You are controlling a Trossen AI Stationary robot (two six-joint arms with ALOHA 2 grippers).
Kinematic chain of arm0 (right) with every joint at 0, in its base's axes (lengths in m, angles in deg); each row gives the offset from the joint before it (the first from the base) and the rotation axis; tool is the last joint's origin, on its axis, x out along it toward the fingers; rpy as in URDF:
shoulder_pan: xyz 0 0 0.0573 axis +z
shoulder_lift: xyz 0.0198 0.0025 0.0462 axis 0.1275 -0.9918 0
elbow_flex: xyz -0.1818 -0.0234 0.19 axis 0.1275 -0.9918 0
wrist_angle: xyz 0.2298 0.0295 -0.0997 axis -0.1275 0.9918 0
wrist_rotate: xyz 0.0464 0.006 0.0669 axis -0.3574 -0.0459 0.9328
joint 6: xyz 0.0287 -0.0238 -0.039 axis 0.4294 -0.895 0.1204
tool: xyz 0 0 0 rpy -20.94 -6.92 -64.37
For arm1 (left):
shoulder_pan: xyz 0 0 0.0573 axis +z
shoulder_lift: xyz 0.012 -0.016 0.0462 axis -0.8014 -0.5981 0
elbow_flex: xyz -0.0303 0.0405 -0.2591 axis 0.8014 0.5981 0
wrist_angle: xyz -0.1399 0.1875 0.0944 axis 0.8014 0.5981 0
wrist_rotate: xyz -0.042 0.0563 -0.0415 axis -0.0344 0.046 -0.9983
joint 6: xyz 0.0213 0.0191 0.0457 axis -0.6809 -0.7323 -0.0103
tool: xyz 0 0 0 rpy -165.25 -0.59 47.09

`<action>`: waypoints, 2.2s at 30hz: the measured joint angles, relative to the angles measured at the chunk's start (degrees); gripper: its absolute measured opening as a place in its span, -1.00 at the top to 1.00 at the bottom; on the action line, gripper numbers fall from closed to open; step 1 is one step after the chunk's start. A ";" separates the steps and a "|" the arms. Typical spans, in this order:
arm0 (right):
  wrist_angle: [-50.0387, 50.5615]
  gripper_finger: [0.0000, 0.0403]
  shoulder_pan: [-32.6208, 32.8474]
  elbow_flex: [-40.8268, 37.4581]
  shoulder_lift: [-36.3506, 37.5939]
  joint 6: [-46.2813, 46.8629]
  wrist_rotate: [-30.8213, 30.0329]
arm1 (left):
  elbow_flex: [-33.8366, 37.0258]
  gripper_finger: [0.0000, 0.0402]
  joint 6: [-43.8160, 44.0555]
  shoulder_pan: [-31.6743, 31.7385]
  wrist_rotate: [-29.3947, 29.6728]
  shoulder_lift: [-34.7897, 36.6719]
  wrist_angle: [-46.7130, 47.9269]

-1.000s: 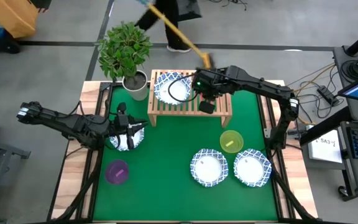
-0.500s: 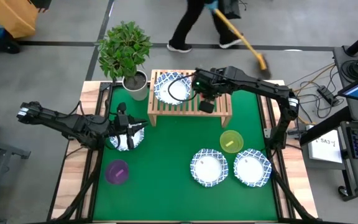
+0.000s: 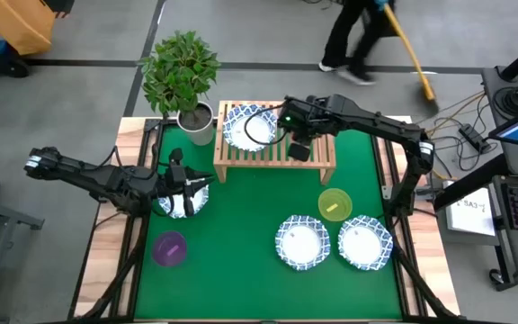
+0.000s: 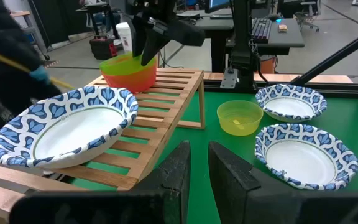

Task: Place and stack bowls onto a shelf
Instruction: Stack the green bowl on top of the orange bowl, then stack the white and blue bowl on top of the white and blue bowl

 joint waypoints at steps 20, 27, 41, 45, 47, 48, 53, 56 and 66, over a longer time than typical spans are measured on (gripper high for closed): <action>-4.06 0.95 7.92 -4.53 8.87 4.07 2.36 | 0.09 0.80 -0.20 0.00 0.02 0.00 0.02; -19.33 0.96 15.87 -19.95 17.77 6.58 2.37 | 0.09 0.80 -0.20 0.00 0.02 0.00 0.04; -53.54 0.96 27.00 -50.26 29.79 5.08 2.36 | 0.09 0.80 5.13 -0.01 0.03 -0.01 -0.01; -59.59 0.96 28.07 -54.04 30.31 2.59 2.74 | 0.09 0.80 12.01 0.00 -2.16 -1.81 -0.02; -63.60 0.96 28.30 -56.00 30.51 0.15 5.14 | 0.09 0.80 15.03 -0.04 -4.61 -3.93 -0.33; -65.59 0.96 28.30 -56.93 30.73 -0.99 6.40 | 0.09 0.80 16.72 -0.16 -5.03 -5.30 -0.27; -71.22 0.96 28.30 -59.94 32.21 -5.10 8.31 | -0.76 0.80 26.24 -0.16 -8.67 -12.70 3.47; -71.20 0.96 28.28 -60.44 33.42 -6.36 8.33 | -3.67 0.80 34.32 -0.19 -9.38 -16.92 11.79; -71.19 0.96 28.28 -63.86 40.74 -8.06 8.35 | -11.51 0.80 37.27 -0.17 -13.75 -29.27 37.07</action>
